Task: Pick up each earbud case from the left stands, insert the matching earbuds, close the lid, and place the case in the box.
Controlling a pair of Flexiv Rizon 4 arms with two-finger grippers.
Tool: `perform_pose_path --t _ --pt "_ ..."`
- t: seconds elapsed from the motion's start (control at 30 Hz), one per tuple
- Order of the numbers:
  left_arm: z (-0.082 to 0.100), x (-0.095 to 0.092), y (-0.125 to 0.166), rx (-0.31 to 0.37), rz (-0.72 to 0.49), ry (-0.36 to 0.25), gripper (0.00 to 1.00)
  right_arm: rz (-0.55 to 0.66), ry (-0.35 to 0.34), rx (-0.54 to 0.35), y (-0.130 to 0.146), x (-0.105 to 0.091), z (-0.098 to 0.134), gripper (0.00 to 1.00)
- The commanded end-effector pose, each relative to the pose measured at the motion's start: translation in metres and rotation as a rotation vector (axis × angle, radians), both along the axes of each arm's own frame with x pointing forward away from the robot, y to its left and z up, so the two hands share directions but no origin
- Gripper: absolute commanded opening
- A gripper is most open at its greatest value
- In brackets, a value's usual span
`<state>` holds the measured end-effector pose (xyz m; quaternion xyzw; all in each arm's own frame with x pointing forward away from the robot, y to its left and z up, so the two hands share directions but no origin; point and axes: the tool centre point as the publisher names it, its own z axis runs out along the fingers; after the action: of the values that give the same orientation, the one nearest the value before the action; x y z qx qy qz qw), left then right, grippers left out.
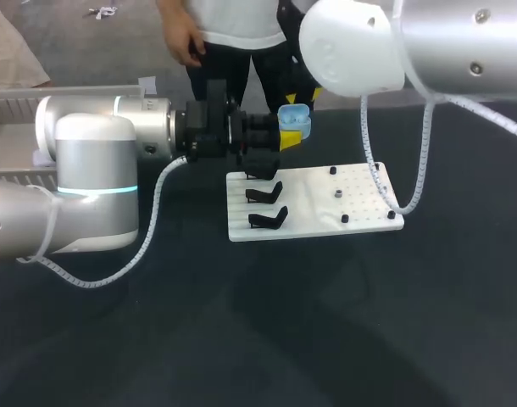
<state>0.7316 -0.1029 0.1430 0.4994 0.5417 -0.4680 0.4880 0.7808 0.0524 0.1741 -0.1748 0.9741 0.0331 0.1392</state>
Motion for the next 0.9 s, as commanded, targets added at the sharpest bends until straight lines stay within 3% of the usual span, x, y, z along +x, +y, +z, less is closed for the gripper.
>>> perform_pose_path --t 0.03,0.7,0.9 --pt "-0.001 -0.001 0.0 -0.003 0.004 -0.003 0.0 -0.001 0.014 -0.005 0.0 -0.005 0.002 0.36" --pt "-0.001 -0.001 0.0 -0.003 0.004 -0.003 0.0 -0.026 0.025 0.022 0.0 -0.03 0.001 0.36" --pt "-0.001 -0.001 0.0 -0.003 0.004 -0.003 0.0 -0.093 -0.033 0.051 -0.01 -0.031 0.016 0.42"
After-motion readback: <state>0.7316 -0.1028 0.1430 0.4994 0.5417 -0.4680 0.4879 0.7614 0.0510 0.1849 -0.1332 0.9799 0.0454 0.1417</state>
